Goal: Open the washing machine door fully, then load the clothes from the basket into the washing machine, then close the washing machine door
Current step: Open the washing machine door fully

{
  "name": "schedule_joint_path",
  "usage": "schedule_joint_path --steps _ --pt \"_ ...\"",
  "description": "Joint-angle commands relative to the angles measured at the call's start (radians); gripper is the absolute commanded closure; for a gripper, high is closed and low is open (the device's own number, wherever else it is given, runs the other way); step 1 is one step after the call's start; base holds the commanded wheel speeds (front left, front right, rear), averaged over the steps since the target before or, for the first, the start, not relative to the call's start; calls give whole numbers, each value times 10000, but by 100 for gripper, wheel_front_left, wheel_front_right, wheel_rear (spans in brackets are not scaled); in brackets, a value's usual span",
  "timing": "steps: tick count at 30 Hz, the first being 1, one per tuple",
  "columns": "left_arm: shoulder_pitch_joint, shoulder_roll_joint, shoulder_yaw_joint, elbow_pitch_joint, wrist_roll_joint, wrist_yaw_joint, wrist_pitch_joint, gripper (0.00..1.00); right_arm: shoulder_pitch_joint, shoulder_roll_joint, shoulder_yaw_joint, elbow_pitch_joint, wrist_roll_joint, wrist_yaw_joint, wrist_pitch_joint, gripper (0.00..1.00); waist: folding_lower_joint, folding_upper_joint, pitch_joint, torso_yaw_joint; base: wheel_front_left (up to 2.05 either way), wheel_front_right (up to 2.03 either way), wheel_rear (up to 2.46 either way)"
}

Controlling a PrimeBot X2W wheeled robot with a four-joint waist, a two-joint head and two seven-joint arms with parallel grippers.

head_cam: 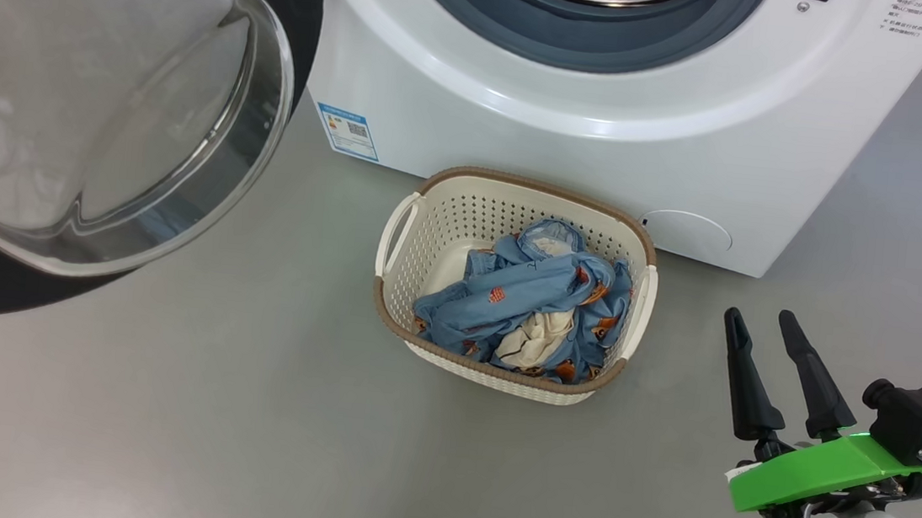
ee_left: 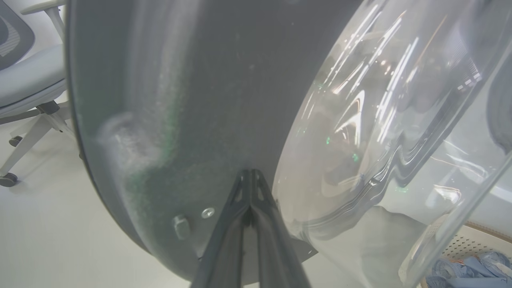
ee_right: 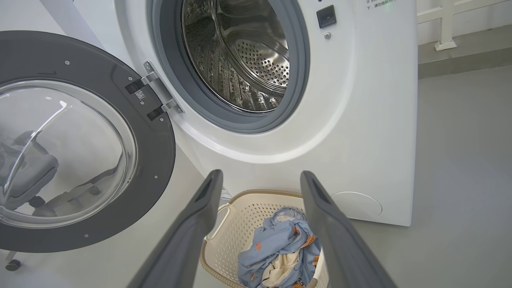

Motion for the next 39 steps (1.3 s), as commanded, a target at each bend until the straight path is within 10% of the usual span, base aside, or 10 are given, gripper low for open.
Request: schedule_joint_path --steps 1,29,31,32,39 --pt "-438 745 286 -84 149 15 -142 100 -169 16 181 -215 61 14 -122 0 0 0 -9 9 0 0 0" --pt "1755 -422 -172 -2090 -268 -469 -1223 100 392 -63 -9 -163 132 14 -122 0 0 0 -1045 148 0 0 0" --pt "2087 -537 -190 -2688 -250 -383 -1238 52 443 -80 -14 -170 127 14 -122 0 0 0 -1135 91 0 0 0" --pt "2260 -603 -196 -3002 -249 -325 -1243 9 467 -84 -10 -171 125 14 -122 0 0 0 -1183 53 0 0 0" --pt "3502 -1047 -325 -5116 -317 188 -1144 0 588 -144 78 -165 135 14 -122 0 0 0 -1499 -364 0 0 0"
